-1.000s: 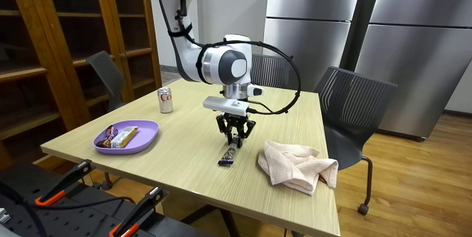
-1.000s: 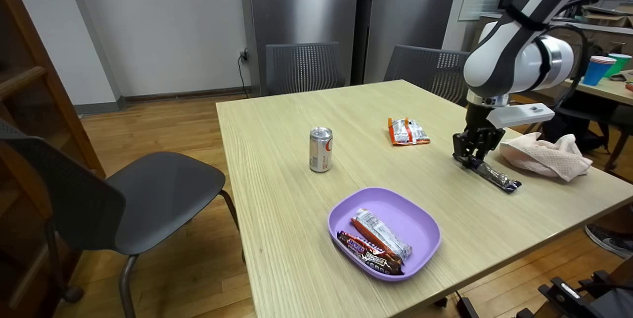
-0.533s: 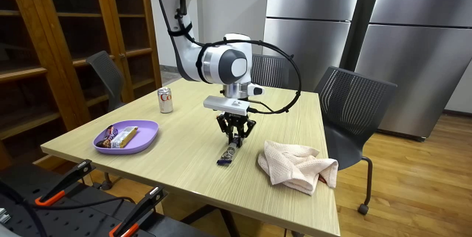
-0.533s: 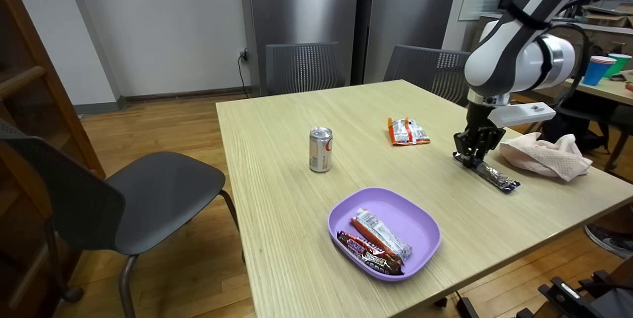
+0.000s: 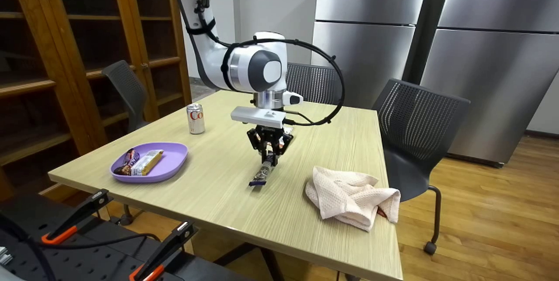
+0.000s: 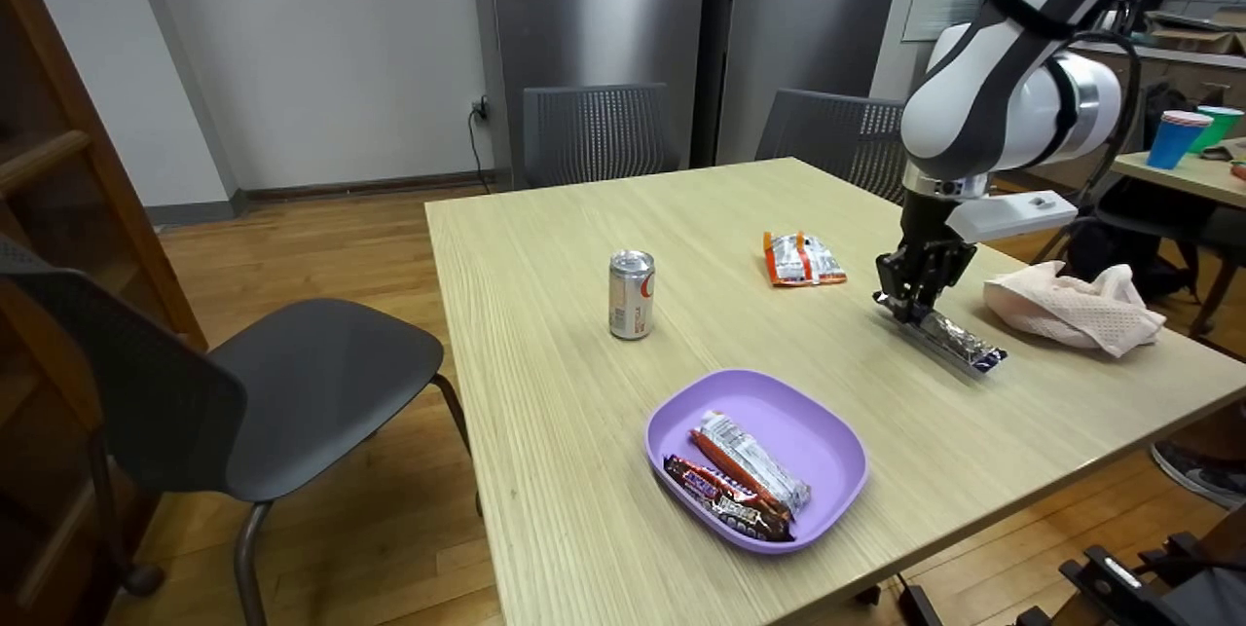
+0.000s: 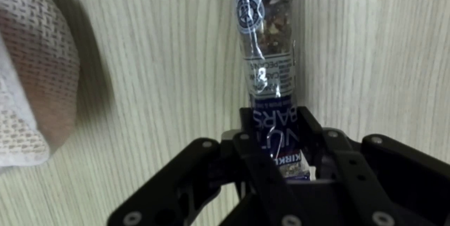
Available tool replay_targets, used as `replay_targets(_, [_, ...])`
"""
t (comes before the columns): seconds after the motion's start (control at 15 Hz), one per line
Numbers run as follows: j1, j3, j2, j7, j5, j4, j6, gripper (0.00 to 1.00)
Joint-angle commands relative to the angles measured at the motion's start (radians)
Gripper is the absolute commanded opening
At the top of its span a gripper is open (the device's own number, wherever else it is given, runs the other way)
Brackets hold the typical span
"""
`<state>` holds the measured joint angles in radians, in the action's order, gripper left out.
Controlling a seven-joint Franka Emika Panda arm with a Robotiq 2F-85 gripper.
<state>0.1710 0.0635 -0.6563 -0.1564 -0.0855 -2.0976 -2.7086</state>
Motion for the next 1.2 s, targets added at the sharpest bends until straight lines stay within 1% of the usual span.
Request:
replay_targets(0.0, [-0.043, -0.001, 0.07, 0.007, -0.014, -0.066, -0.022, 0.09])
replay_targets(0.53, [-0.167, 0.003, 0.126, 0.045, -0.038, -0.117, -0.047, 0.09])
replay_targets(1.13, [-0.302, 0.006, 0.168, 0.136, -0.083, -0.158, -0.05, 0.09])
